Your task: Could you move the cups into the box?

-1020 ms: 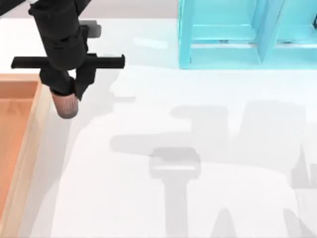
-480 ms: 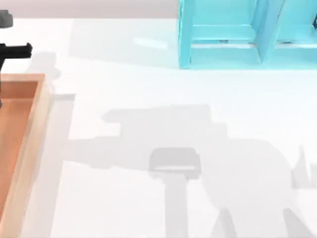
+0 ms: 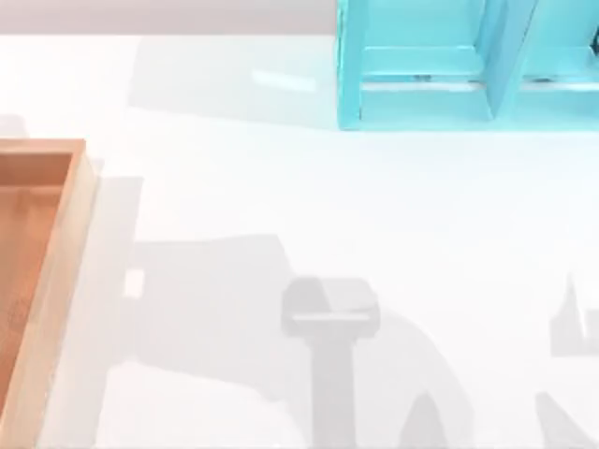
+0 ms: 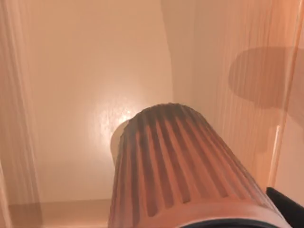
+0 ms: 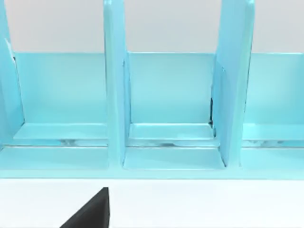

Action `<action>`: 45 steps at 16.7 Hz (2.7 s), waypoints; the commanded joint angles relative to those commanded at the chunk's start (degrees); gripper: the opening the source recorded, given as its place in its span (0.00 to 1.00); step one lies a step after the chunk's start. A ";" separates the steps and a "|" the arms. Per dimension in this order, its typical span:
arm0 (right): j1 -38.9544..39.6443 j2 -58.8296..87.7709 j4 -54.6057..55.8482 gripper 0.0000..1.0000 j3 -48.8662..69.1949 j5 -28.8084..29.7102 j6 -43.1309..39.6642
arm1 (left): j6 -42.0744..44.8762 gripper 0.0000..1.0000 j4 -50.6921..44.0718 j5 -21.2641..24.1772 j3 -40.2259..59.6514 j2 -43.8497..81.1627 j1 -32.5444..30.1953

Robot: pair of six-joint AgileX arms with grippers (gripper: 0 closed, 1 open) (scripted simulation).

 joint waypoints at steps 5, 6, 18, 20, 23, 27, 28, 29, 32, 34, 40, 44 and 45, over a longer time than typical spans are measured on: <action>0.00 0.00 0.00 1.00 0.00 0.00 0.00 | 0.14 0.00 2.25 -0.20 -1.71 -0.01 -0.11; 0.00 0.00 0.00 1.00 0.00 0.00 0.00 | 0.18 0.00 3.78 -0.18 -3.18 -0.14 -0.03; 0.00 0.00 0.00 1.00 0.00 0.00 0.00 | 0.61 0.08 14.70 -0.03 -14.80 -0.05 0.61; 0.00 0.00 0.00 1.00 0.00 0.00 0.00 | 0.61 0.23 14.70 -0.03 -14.80 -0.05 0.61; 0.00 0.00 0.00 1.00 0.00 0.00 0.00 | 0.61 0.45 14.70 -0.03 -14.80 -0.05 0.61; 0.00 0.00 0.00 1.00 0.00 0.00 0.00 | 0.61 0.75 14.70 -0.03 -14.80 -0.05 0.61; 0.00 0.00 0.00 1.00 0.00 0.00 0.00 | 0.61 0.83 14.70 -0.03 -14.80 -0.05 0.61; 0.00 0.00 0.00 1.00 0.00 0.00 0.00 | 0.61 0.90 14.70 -0.03 -14.80 -0.05 0.61; 0.00 0.00 0.00 1.00 0.00 0.00 0.00 | 0.61 1.00 14.70 -0.03 -14.80 -0.05 0.61; 0.00 0.00 0.00 1.00 0.00 0.00 0.00 | 0.61 1.00 14.70 -0.03 -14.80 -0.05 0.61; 0.00 0.00 0.00 1.00 0.00 0.00 0.00 | 0.61 1.00 14.55 -0.02 -14.64 -0.04 0.51; 0.00 0.00 0.00 1.00 0.00 0.00 0.00 | 0.61 1.00 8.91 0.03 -8.31 0.45 0.49; 0.00 0.00 0.00 1.00 0.00 0.00 0.00 | 0.57 1.00 6.62 0.02 -5.68 0.69 0.49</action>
